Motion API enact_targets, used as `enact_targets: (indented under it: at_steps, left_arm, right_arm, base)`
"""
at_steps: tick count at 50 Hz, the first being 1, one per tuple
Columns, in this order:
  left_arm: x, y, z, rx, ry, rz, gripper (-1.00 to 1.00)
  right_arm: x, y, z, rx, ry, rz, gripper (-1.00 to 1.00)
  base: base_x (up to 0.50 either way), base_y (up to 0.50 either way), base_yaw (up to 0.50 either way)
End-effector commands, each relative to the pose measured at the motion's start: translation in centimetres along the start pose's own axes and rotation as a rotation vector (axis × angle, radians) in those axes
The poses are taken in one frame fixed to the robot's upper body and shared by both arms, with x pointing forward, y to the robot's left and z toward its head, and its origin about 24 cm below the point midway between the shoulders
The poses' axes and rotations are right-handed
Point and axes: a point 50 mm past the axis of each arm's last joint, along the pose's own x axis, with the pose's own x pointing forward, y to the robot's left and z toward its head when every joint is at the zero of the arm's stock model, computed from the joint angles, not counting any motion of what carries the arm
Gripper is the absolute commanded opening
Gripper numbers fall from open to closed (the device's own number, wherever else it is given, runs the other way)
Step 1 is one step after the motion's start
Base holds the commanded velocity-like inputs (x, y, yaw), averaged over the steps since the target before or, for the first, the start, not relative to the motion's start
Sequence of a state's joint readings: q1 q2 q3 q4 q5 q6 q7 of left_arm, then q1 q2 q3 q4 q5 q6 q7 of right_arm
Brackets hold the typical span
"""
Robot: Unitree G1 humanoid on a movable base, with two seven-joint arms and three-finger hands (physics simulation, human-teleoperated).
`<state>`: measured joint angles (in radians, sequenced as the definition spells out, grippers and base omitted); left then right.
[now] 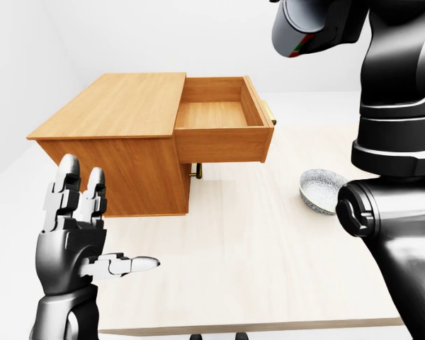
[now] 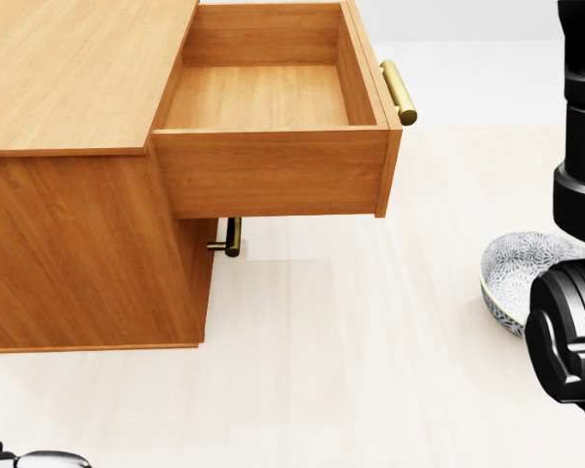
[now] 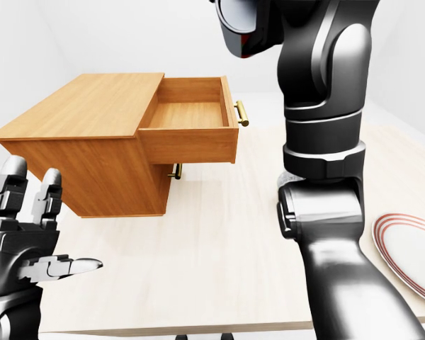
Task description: Put the ketchup in the top drawer of the cabinet.
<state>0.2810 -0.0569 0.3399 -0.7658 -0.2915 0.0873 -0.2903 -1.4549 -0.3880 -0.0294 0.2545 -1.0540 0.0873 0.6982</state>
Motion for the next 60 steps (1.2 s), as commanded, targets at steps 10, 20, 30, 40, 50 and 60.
enact_targets:
  at_steps: [10,20,30,40,50,60]
  left_arm:
    - [-0.3,0.1,0.3,0.005,-0.004,0.007,1.0]
    - [-0.3,0.3,-0.2,0.01,0.013,0.014,1.0]
    - [-0.2,0.3,-0.2,0.007,0.012,0.016,1.0]
    - [-0.2,0.3,0.0,0.009,0.007,0.012,1.0]
    - [-0.4,0.3,-0.4,0.007,0.025,0.011,1.0]
    - [-0.3,0.2,-0.1,0.007,0.013,0.01,1.0]
  right_arm:
    - [4.5,4.3,-2.8,0.328,0.081,0.37,-1.0]
    - [4.7,5.6,-3.7,0.412,0.124,0.456,-1.0]
    - [4.6,6.5,-4.2,0.46,0.144,0.498,-1.0]
    - [4.5,6.7,-4.6,0.484,0.154,0.506,-1.0]
    - [4.4,7.6,-4.9,0.523,0.162,0.531,-1.0]
    - [4.7,7.4,-4.0,0.544,0.135,0.534,-1.0]
  base:
    - [0.0,0.0,0.0]
    - [0.0,0.0,0.0]
    - [0.0,0.0,0.0]
    - [0.0,0.0,0.0]
    - [0.0,0.0,0.0]
    - [0.0,0.0,0.0]
